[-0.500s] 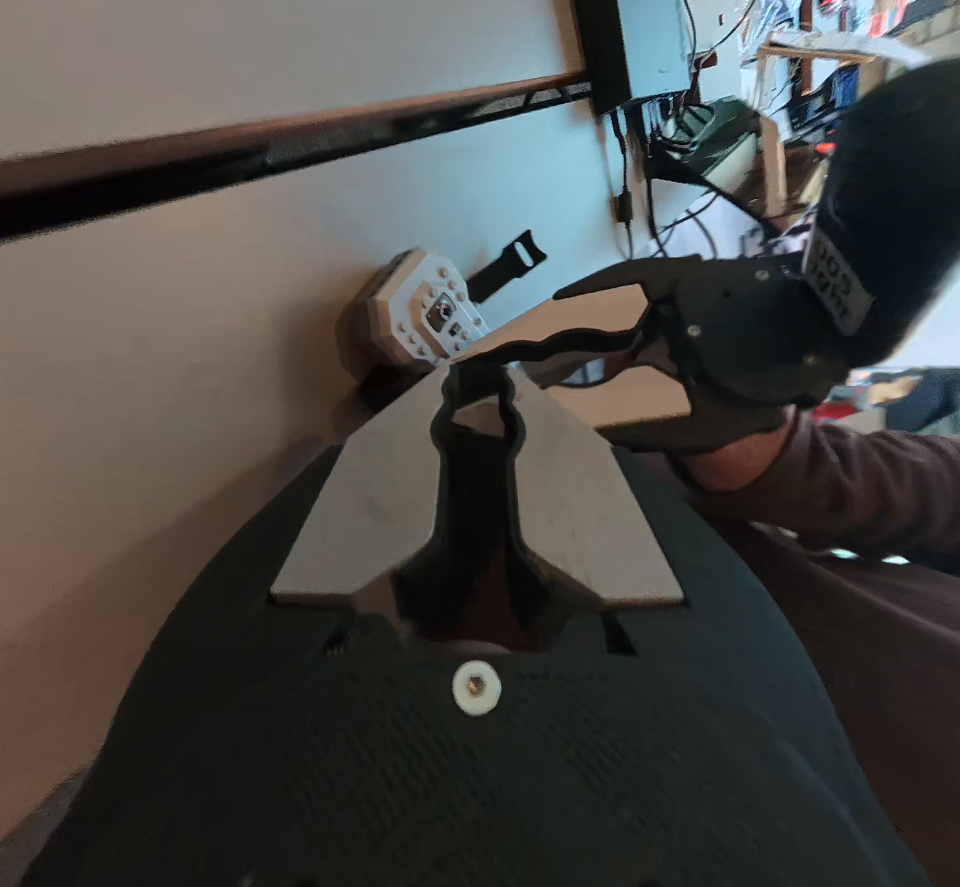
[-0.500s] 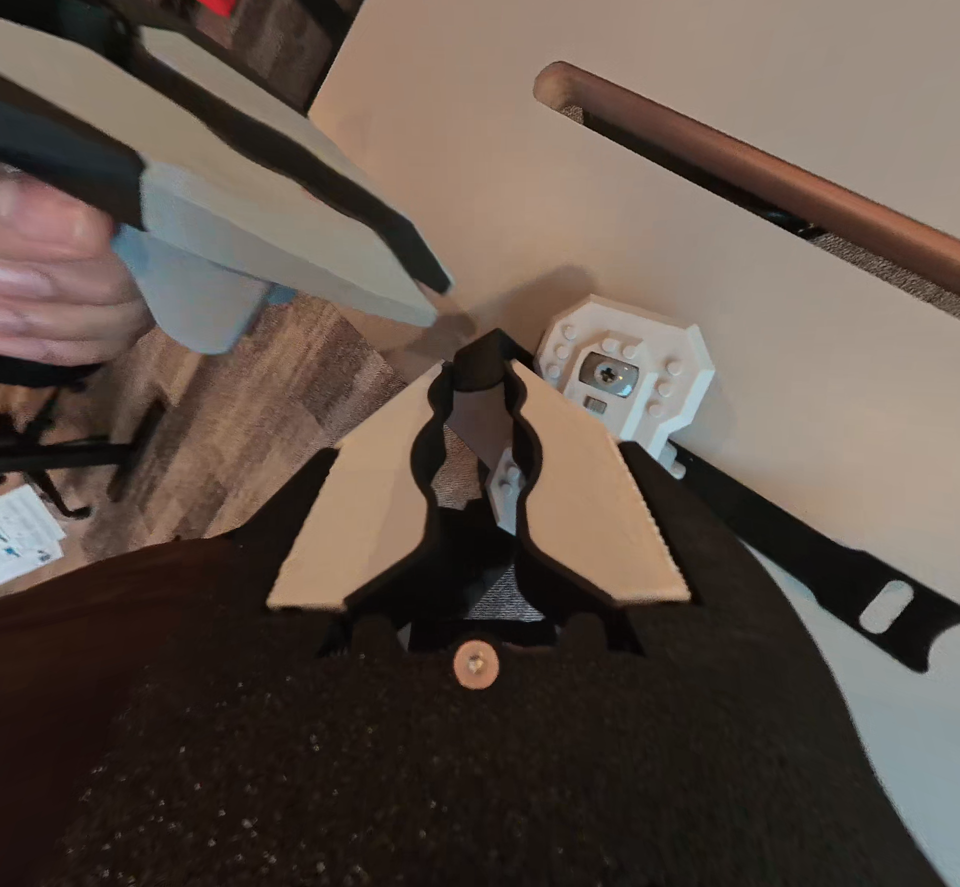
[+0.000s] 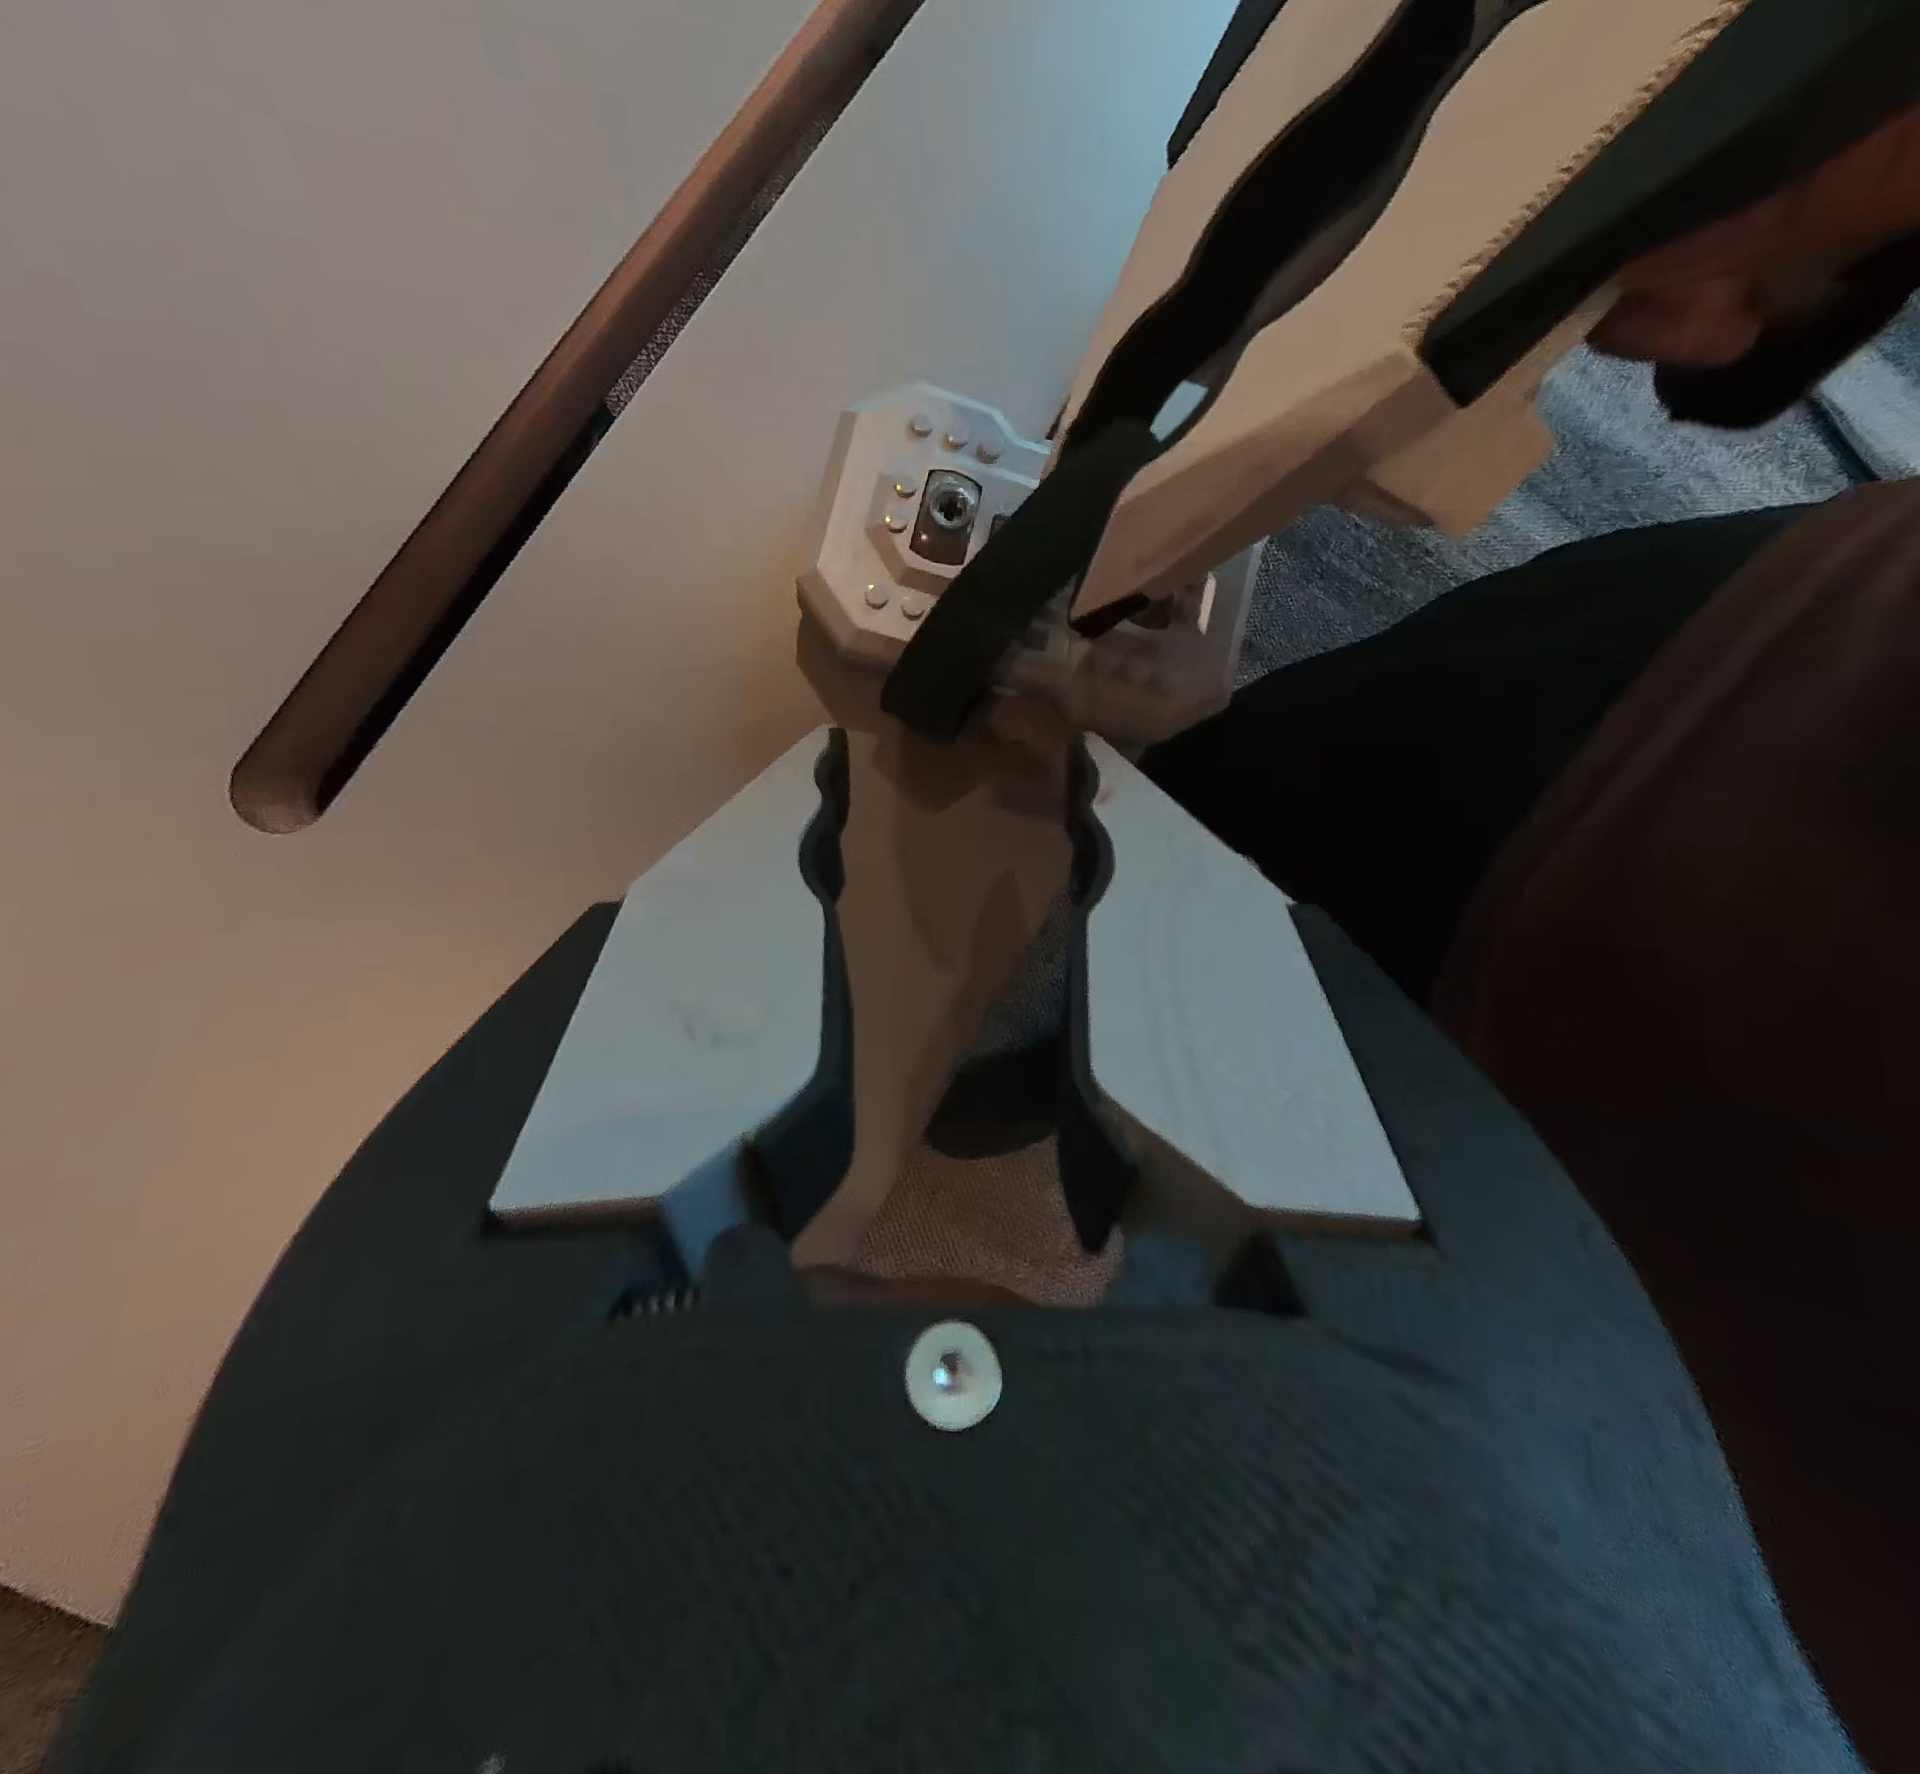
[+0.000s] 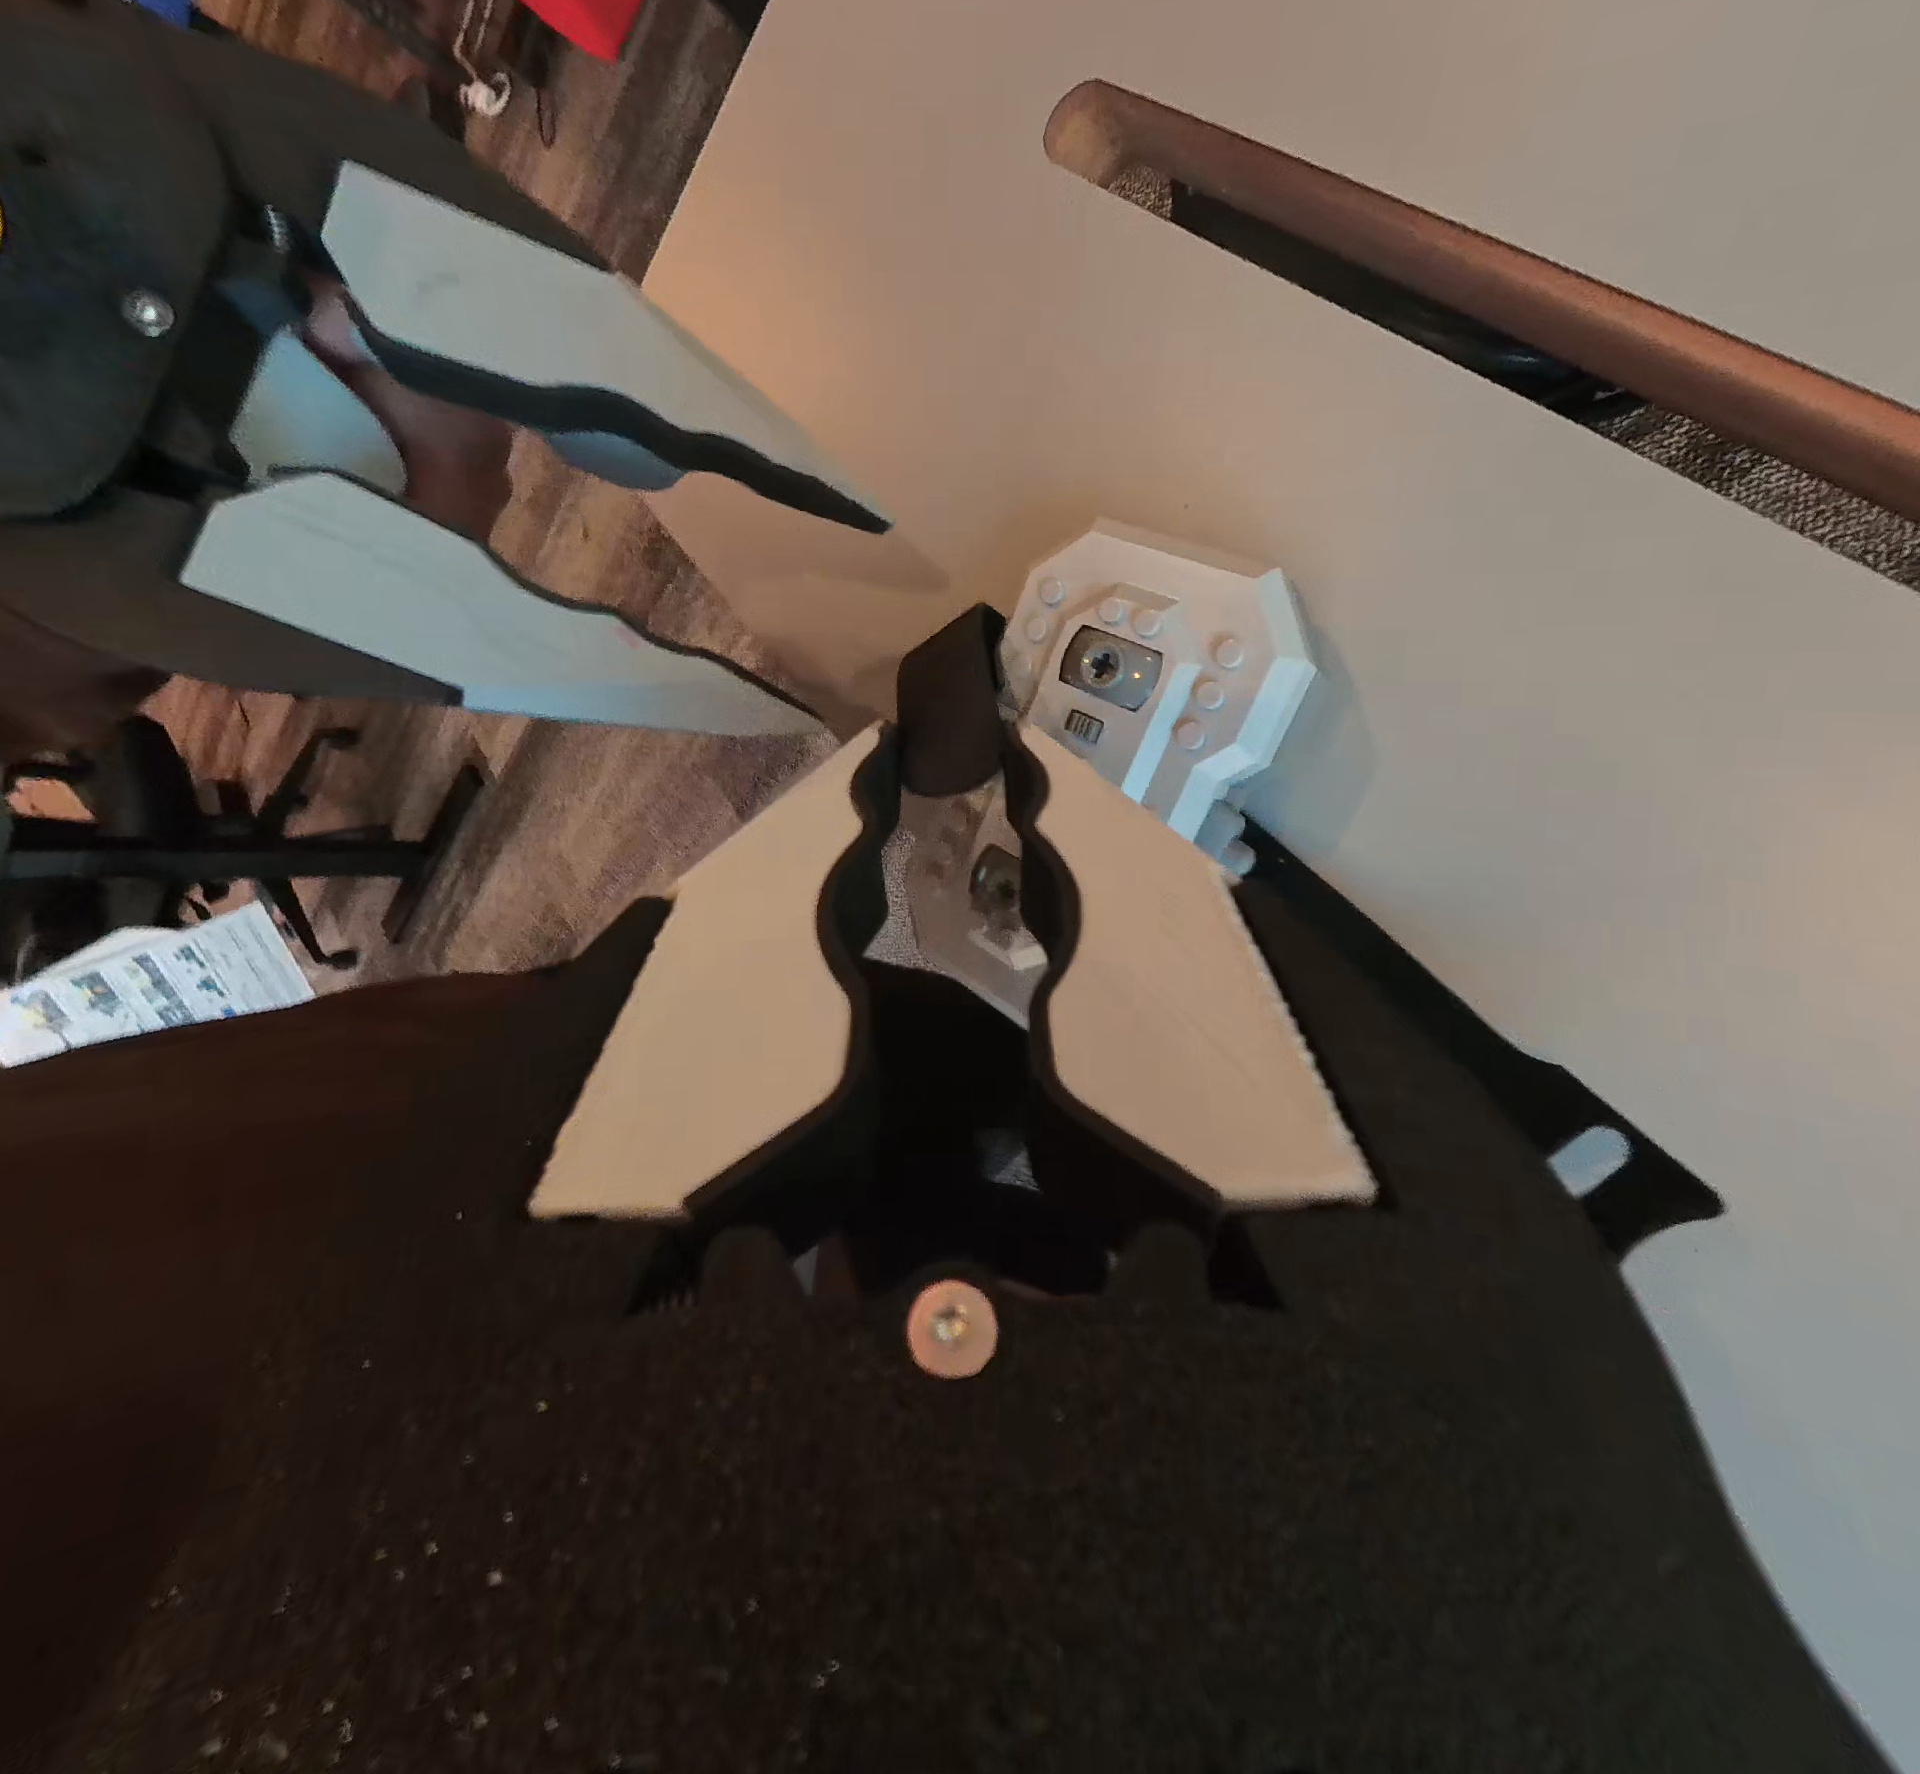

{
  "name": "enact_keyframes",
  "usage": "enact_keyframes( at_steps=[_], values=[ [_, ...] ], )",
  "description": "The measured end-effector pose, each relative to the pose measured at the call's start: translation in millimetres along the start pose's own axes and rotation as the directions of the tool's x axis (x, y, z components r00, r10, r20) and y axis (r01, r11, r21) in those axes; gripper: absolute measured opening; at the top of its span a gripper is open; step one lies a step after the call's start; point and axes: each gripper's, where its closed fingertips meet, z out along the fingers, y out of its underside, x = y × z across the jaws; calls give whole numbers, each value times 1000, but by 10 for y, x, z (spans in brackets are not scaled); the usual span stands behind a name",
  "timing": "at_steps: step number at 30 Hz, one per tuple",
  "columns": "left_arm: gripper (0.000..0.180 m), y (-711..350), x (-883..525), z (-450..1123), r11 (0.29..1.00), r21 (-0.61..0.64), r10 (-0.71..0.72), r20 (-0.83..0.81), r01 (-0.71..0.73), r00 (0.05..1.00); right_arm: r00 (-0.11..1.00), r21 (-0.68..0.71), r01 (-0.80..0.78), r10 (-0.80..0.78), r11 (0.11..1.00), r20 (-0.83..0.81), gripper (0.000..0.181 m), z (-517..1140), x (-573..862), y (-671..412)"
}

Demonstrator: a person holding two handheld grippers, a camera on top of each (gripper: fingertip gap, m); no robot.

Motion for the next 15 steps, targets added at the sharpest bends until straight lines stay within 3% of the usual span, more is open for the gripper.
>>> enact_keyframes(
  at_steps=[10,15],
  values=[
    [35,-177,82,182,993,-23,113,-41,-114,993,978,-75,207,-208,975,-7,18,-76,51,23],
    [17,-141,29,304,982,-91,167,7,-165,986,957,-117,267,-277,956,-81,25,-129,181,41]
  ],
)
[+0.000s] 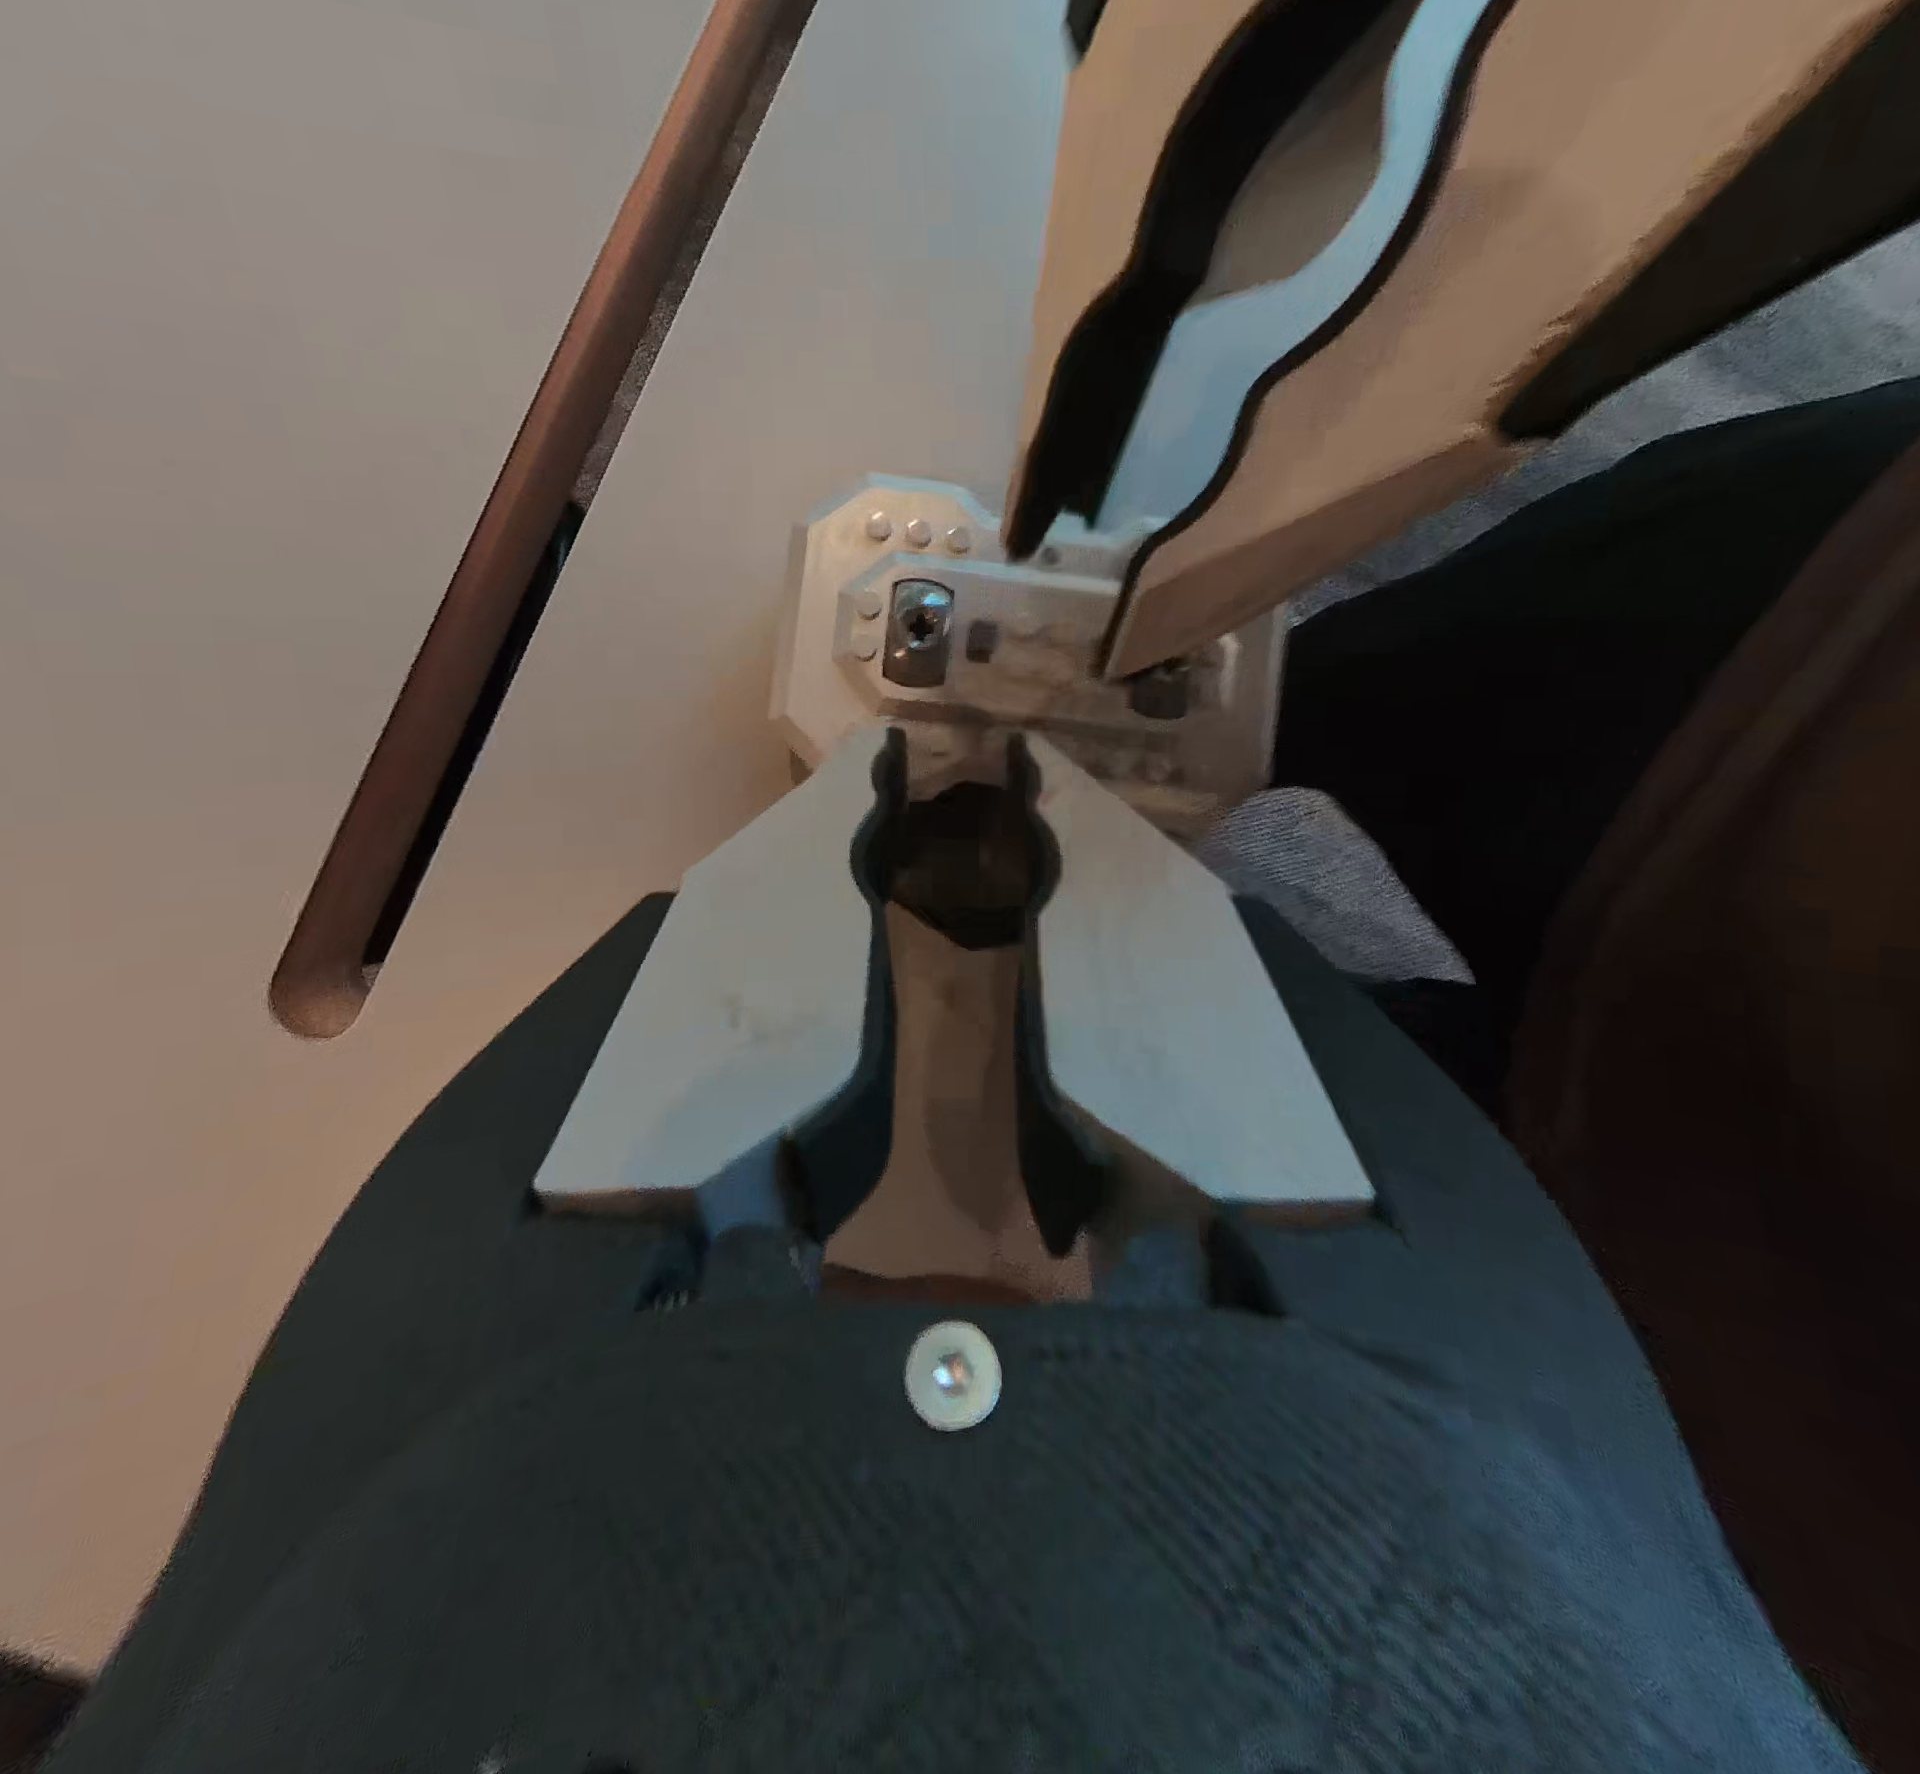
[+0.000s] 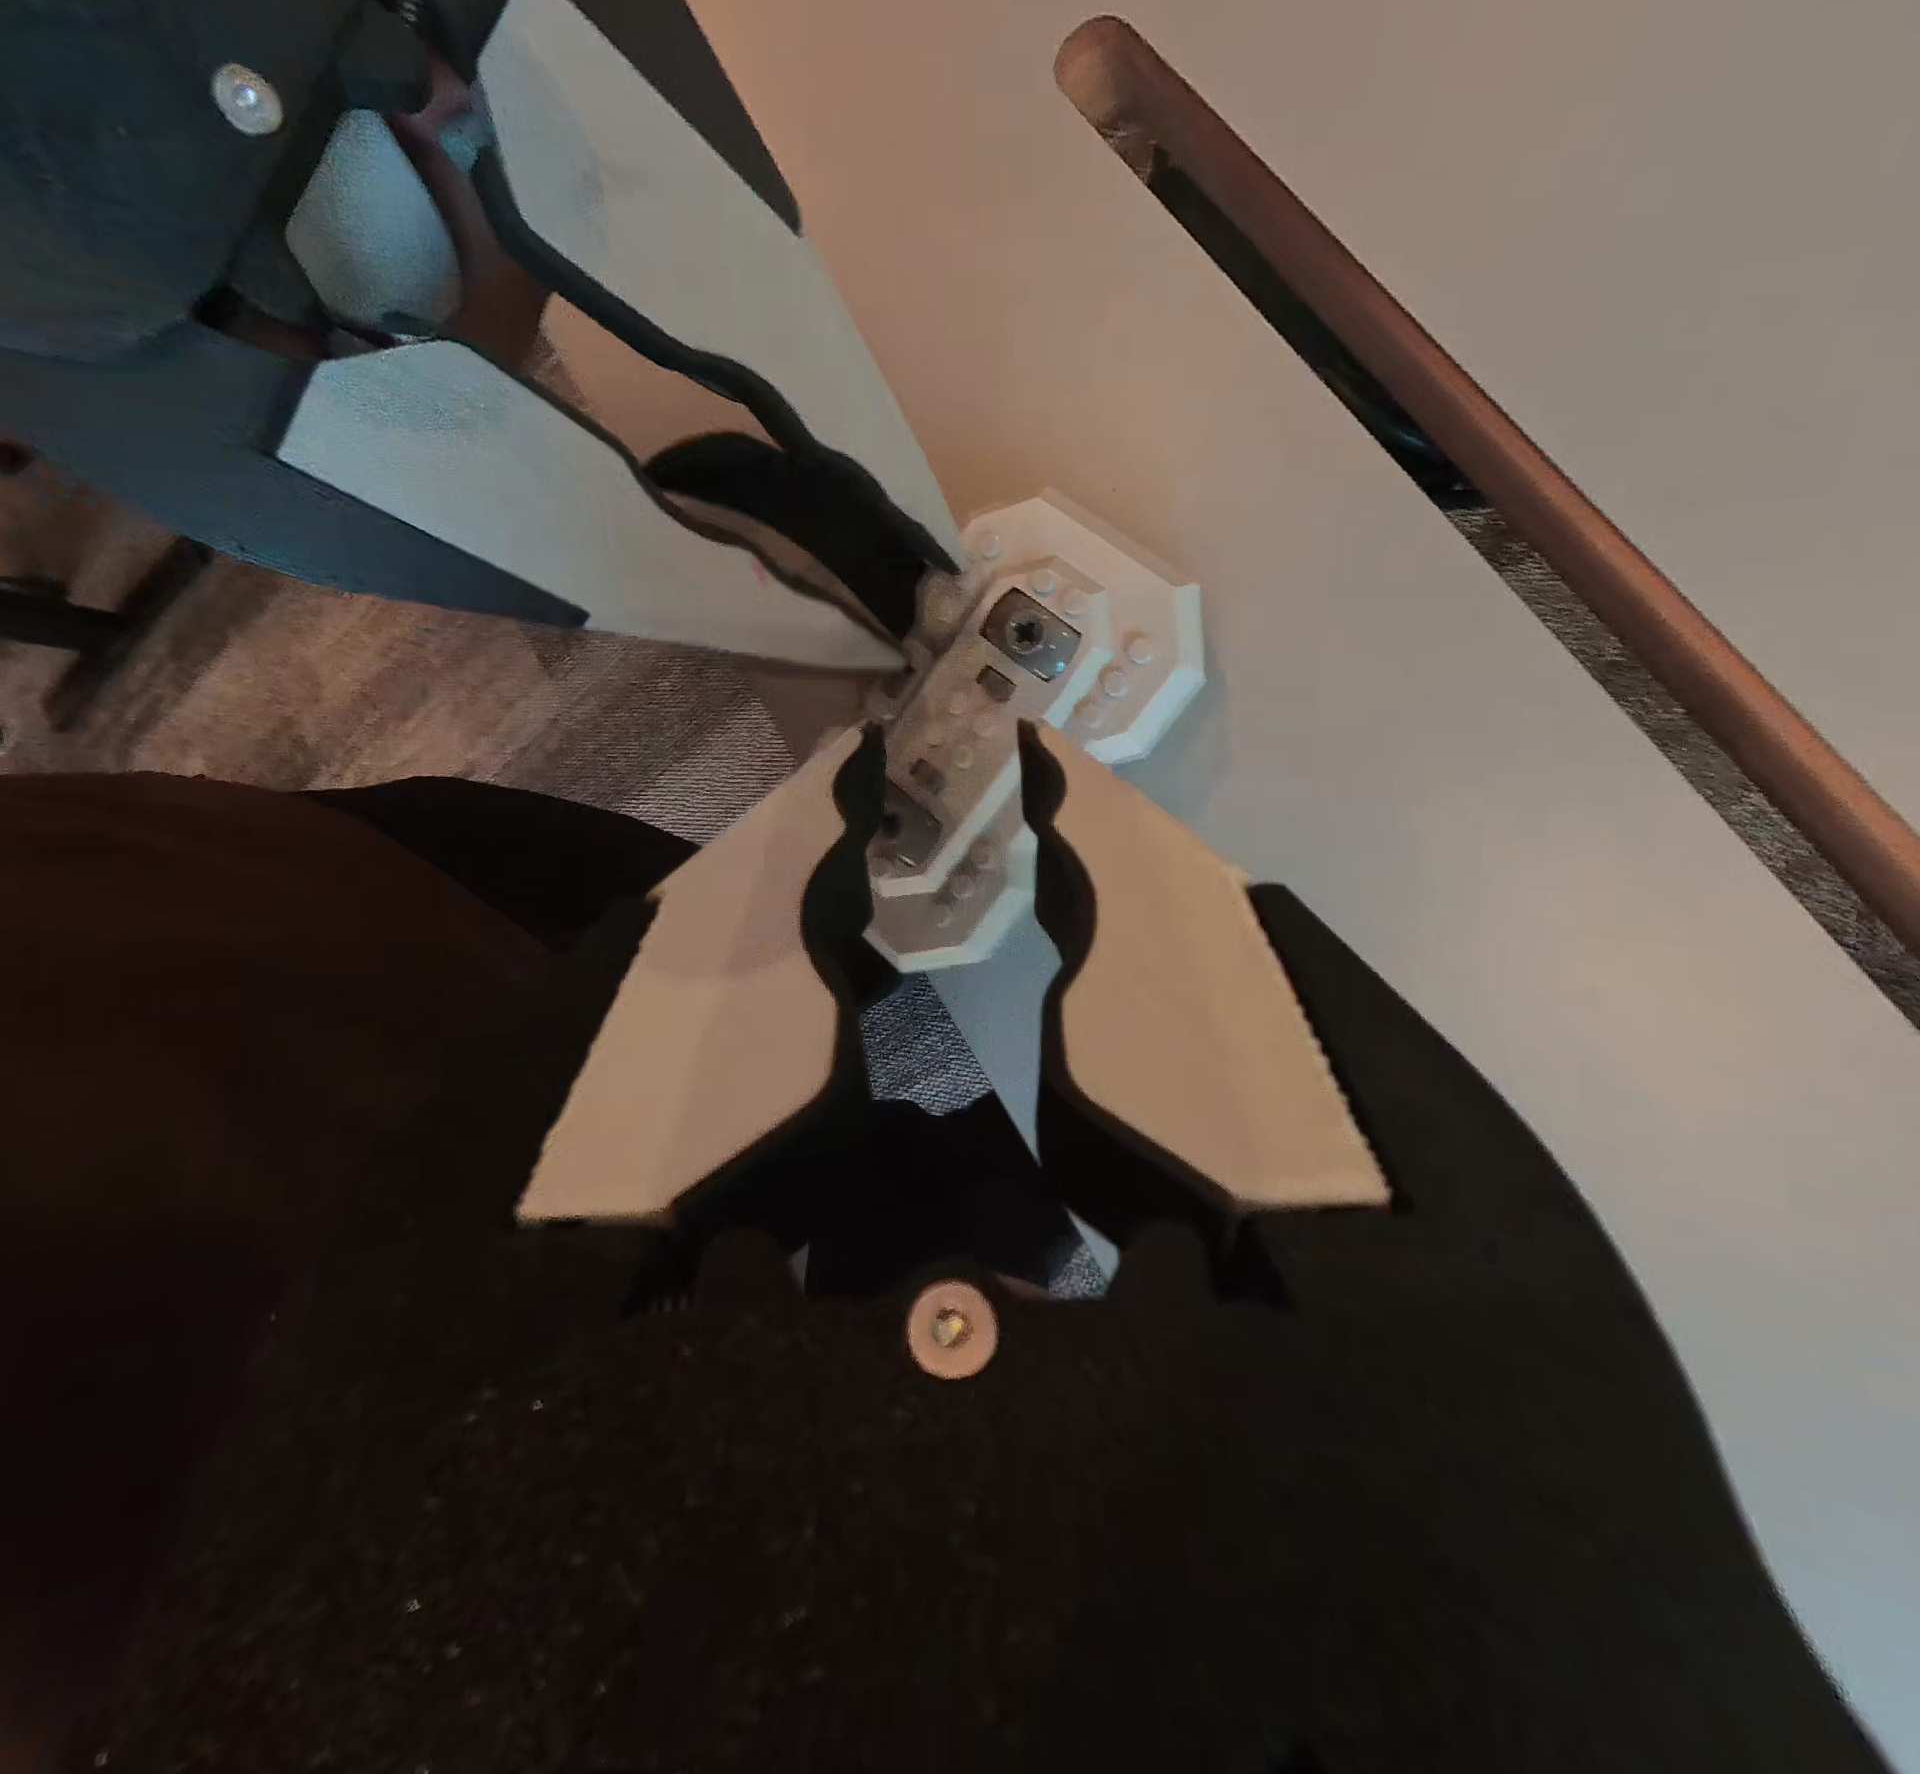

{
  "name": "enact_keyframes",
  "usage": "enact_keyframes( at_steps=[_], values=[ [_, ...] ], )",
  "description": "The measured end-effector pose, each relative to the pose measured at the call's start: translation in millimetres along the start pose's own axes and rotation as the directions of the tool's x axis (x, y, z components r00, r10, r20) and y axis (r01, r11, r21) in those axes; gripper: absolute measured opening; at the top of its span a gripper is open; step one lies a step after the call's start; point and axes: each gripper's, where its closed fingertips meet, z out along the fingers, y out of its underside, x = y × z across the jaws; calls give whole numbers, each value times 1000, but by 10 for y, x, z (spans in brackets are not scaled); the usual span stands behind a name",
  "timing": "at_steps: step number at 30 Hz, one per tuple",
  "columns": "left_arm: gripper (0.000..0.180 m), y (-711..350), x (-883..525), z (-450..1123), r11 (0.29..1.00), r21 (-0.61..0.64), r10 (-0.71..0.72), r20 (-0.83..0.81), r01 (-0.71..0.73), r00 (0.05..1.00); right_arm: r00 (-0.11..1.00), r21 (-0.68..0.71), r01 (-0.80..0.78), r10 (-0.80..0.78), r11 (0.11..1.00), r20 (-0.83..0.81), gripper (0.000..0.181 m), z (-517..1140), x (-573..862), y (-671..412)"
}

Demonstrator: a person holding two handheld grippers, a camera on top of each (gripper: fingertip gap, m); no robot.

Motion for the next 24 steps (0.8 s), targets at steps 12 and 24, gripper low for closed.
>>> enact_keyframes(
  at_steps=[12,24],
  values=[
    [14,45,-37,-59,994,24,-105,67,104,992,864,161,-484,499,860,-66,27,-527,641,660],
    [35,330,-93,-172,981,-37,-184,110,189,977,800,187,-590,600,786,4,5,-310,725,545]
  ],
)
